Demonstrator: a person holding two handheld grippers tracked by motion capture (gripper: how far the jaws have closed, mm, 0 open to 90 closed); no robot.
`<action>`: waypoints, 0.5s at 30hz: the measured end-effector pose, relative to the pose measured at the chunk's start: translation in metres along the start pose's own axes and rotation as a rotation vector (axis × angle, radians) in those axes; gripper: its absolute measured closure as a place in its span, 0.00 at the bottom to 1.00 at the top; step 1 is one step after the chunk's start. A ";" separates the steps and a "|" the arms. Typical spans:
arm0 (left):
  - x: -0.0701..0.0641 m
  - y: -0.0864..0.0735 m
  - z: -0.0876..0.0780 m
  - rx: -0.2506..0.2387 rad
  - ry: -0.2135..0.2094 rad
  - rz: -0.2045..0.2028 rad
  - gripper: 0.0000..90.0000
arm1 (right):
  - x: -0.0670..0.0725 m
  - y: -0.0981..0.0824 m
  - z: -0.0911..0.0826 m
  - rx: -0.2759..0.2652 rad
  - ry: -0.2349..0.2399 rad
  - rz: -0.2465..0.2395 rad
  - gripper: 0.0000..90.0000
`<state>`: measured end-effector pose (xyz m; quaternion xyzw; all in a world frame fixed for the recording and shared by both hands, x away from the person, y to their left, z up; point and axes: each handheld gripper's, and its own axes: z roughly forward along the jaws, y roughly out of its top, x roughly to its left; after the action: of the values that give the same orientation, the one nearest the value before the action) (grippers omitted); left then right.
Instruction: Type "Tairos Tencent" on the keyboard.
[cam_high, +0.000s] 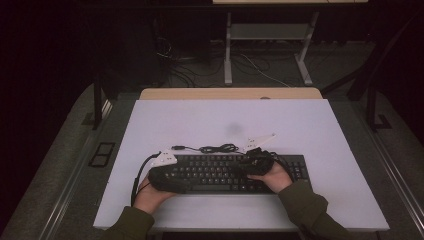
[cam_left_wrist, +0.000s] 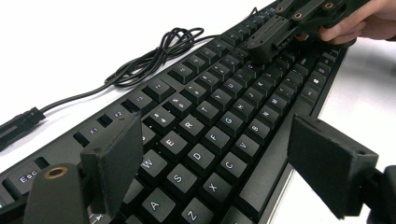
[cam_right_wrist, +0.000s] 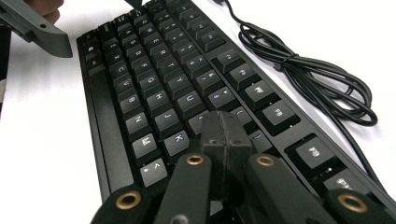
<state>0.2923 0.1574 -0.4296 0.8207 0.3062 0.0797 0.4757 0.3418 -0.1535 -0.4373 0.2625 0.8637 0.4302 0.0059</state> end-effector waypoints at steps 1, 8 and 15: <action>0.000 0.000 0.000 0.001 0.000 0.000 0.20 | 0.000 0.000 0.001 0.003 0.000 -0.001 0.99; 0.000 0.000 0.001 0.000 -0.007 0.000 0.20 | 0.001 0.000 0.003 0.015 0.000 -0.013 0.99; 0.000 0.001 0.001 0.004 -0.006 0.008 0.20 | 0.002 -0.002 0.004 0.021 -0.006 -0.014 0.99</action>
<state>0.2928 0.1563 -0.4293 0.8230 0.3017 0.0788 0.4748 0.3406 -0.1504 -0.4408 0.2579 0.8700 0.4202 0.0087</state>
